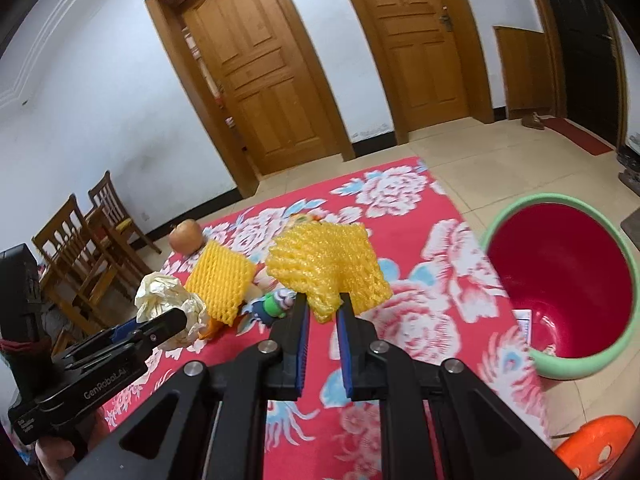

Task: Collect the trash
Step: 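Carry the paper and the foam net in both grippers over the red bucket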

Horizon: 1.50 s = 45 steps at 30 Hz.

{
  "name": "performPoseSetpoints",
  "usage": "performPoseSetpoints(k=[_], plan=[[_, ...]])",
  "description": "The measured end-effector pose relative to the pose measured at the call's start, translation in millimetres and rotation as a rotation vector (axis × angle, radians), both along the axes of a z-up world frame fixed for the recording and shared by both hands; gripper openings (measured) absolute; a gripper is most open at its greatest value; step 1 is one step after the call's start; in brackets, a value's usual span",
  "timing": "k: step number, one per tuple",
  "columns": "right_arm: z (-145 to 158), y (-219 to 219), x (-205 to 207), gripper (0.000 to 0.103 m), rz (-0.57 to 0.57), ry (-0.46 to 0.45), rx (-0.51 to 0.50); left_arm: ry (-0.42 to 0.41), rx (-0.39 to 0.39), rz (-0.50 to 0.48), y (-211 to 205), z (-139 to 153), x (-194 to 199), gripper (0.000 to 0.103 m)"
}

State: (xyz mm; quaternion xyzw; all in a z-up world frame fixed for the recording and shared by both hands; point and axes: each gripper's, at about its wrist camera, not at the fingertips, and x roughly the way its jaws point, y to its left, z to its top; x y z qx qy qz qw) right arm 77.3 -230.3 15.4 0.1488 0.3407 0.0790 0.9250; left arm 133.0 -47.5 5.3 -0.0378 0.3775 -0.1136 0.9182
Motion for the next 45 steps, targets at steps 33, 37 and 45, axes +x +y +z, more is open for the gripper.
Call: performPoseSetpoints(k=[33,37,45], plan=[[-29,-166,-29,0.016,-0.423,0.024,0.056,0.016,0.068,-0.276,-146,0,23,0.038],[-39,-179,-21,0.021,-0.441,0.052,0.077,0.02,0.081,-0.298,-161,-3,26,0.038],[-47,-190,-24,0.04,-0.477,0.056,0.114,0.027,0.113,-0.338,-187,-11,31,0.038]])
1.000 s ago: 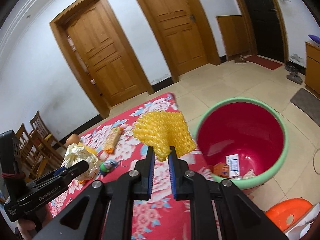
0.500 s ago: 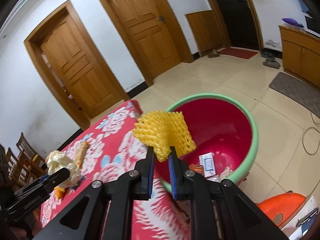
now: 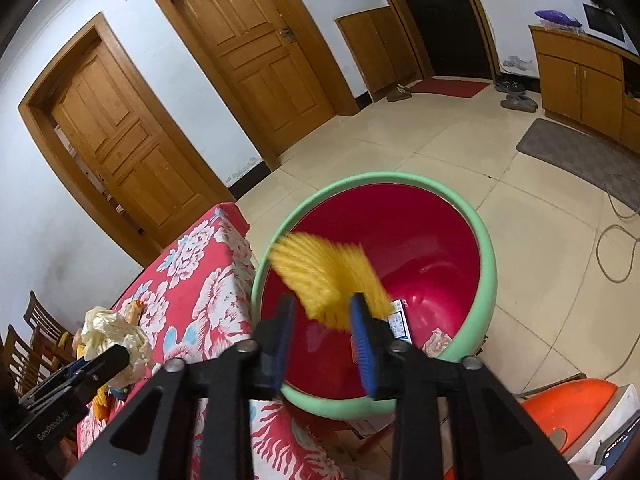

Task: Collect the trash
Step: 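Carry the paper and the foam net in both grippers over the red bucket, then open both grippers to drop the paper and foam net into the bucket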

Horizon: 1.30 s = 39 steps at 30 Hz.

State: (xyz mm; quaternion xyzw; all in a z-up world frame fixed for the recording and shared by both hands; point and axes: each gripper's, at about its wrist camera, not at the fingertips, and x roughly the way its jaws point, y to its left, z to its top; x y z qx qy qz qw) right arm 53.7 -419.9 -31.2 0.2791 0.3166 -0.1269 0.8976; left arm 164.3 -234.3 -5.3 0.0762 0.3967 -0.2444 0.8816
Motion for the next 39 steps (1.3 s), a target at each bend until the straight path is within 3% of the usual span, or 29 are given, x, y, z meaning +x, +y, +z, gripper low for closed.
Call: performPoseSetpoints(k=[8,24,27,31,39], plan=[[0,-15,-12,0.054,-0.032,-0.035,0.032,0.011,0.034,-0.045,-34,-10,3,0.038],[2,-42,-40,0.059,-0.101,-0.031,0.009,0.002,0.081,-0.137,-104,-34,19,0.038],[1,-43,-42,0.059,-0.108,-0.032,0.016,0.019,0.067,-0.139,-106,-34,22,0.045],[3,-42,-42,0.06,-0.111,-0.033,0.011,0.013,0.043,-0.112,-102,-29,22,0.064],[13,-29,-42,0.061,-0.088,-0.042,-0.017,0.002,0.01,-0.087,-83,-16,15,0.066]])
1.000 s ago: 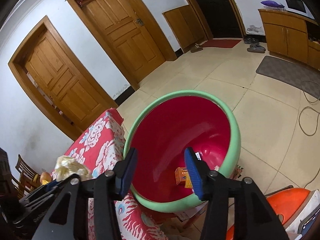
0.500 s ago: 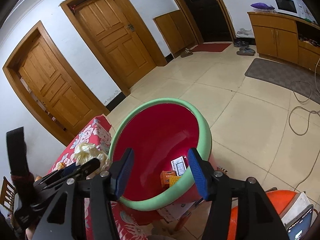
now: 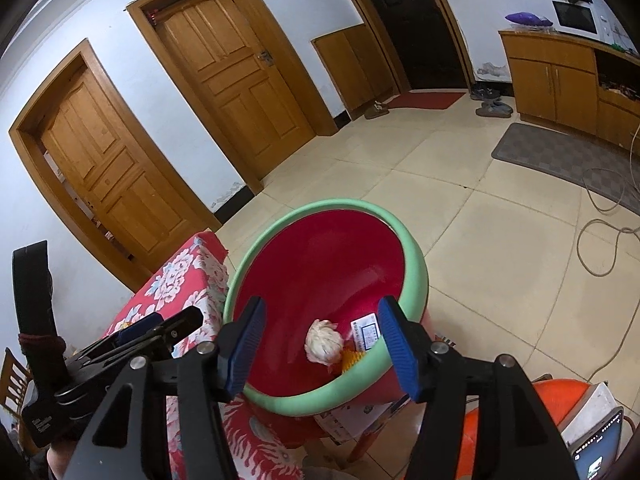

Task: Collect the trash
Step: 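Open both grippers to drop the paper and foam net into the bucket, then move both grippers back over the table toward the remaining items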

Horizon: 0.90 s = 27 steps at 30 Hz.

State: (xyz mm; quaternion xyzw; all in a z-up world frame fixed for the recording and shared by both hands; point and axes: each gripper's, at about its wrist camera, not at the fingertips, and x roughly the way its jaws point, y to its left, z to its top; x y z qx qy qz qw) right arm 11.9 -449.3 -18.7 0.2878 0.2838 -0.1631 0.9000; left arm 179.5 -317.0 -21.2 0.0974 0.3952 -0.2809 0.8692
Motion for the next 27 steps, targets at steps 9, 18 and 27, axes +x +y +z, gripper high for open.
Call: performPoseSetpoints(k=[9,18,27], plan=[[19,24,-9,0.066,0.046,-0.033,-0.021,-0.001,-0.04,0.07,41,17,-14,0.067],[35,53,-16,0.073,0.107,-0.057,-0.034,-0.033,-0.061,0.161,92,35,-29,0.07],[49,84,-14,0.074,0.182,-0.067,-0.035,-0.054,-0.076,0.26,148,43,-38,0.07]])
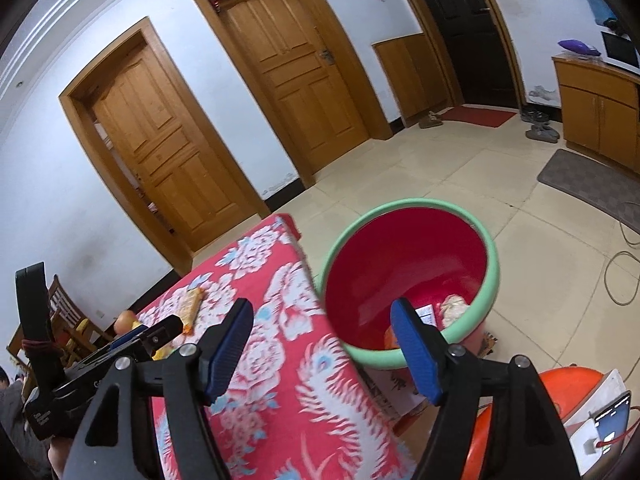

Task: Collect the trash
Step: 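Move both grippers back over the table toward the remaining items, then grasp the second yellow foam net with the left gripper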

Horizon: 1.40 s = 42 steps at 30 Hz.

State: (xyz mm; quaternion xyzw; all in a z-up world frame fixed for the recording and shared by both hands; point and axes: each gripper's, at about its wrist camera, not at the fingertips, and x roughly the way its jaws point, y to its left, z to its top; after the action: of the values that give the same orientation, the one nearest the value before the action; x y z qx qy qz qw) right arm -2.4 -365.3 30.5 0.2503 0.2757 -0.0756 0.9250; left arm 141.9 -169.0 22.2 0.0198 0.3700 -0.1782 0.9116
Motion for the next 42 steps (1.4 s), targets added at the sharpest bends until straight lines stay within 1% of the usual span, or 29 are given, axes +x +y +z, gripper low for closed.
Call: performPoseSetpoints(k=[7,13,18,23,30,35,40,42], plan=[[4,29,5,0.074,0.069,0.003,-0.012,-0.008,0.002,0.096,48,4,5,0.07],[3,54,16,0.074,0.121,0.029,-0.032,-0.013,0.026,0.181,92,3,14,0.071],[1,67,25,0.074,0.14,0.048,-0.035,-0.008,0.049,0.226,120,-3,25,0.071],[-1,80,31,0.074,0.151,0.069,-0.048,0.014,0.077,0.243,135,-15,40,0.072],[-2,93,40,0.074,0.167,0.097,-0.068,0.057,0.096,0.232,145,-36,64,0.072],[-5,103,48,0.074,0.172,0.119,-0.088,0.078,0.074,0.223,152,-46,76,0.072],[-10,114,59,0.074,0.183,0.149,-0.101,0.092,0.031,0.2,157,-54,82,0.072],[-12,120,64,0.074,0.193,0.16,-0.11,0.092,0.009,0.193,159,-57,82,0.064]])
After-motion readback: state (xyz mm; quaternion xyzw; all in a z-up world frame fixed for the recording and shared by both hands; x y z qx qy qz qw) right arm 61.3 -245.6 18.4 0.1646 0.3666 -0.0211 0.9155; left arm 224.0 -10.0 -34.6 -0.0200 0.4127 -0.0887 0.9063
